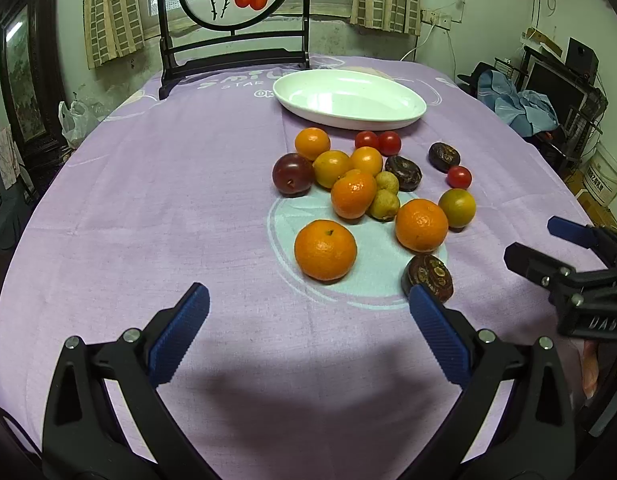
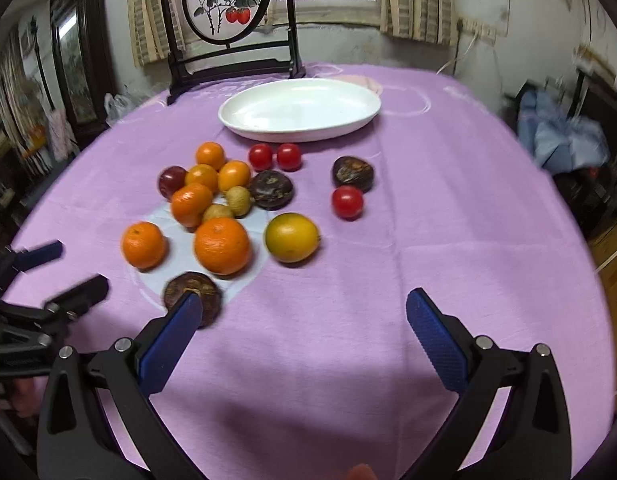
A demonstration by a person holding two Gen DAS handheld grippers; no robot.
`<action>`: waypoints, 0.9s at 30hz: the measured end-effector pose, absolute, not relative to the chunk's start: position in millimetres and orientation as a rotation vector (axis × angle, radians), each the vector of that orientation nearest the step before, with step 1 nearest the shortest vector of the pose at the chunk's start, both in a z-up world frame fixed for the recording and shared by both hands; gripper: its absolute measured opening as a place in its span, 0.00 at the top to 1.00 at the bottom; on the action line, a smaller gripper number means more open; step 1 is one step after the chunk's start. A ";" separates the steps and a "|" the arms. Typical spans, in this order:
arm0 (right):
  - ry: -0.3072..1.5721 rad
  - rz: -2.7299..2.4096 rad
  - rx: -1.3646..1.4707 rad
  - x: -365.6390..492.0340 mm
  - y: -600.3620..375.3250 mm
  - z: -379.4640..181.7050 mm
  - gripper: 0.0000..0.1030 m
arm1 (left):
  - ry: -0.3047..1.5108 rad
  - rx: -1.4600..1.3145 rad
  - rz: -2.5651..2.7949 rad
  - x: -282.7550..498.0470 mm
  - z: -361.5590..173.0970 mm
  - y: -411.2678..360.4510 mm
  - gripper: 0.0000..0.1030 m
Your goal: Organize fruits
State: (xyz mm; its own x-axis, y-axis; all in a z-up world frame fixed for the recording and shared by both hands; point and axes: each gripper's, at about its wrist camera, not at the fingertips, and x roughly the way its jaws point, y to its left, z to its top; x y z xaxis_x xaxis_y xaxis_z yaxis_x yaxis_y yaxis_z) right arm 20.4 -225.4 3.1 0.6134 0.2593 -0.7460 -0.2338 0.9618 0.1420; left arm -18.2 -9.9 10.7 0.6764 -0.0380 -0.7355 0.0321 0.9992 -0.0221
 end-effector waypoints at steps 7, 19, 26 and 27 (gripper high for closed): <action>0.883 0.277 0.026 20.2 -224.9 -2.3 0.01 | 0.819 0.005 -0.050 -17.5 11.4 -13.3 0.02; 0.891 0.291 0.012 16.2 -218.3 -1.1 0.01 | 0.826 0.003 -0.048 -15.8 7.4 -15.1 0.02; 0.855 0.221 -0.005 17.7 -222.6 5.2 0.01 | 0.826 -0.003 -0.048 -15.1 5.8 -14.7 0.02; 0.858 0.223 -0.008 18.2 -222.5 5.0 0.01 | 0.825 -0.004 -0.048 -15.5 6.1 -14.4 0.02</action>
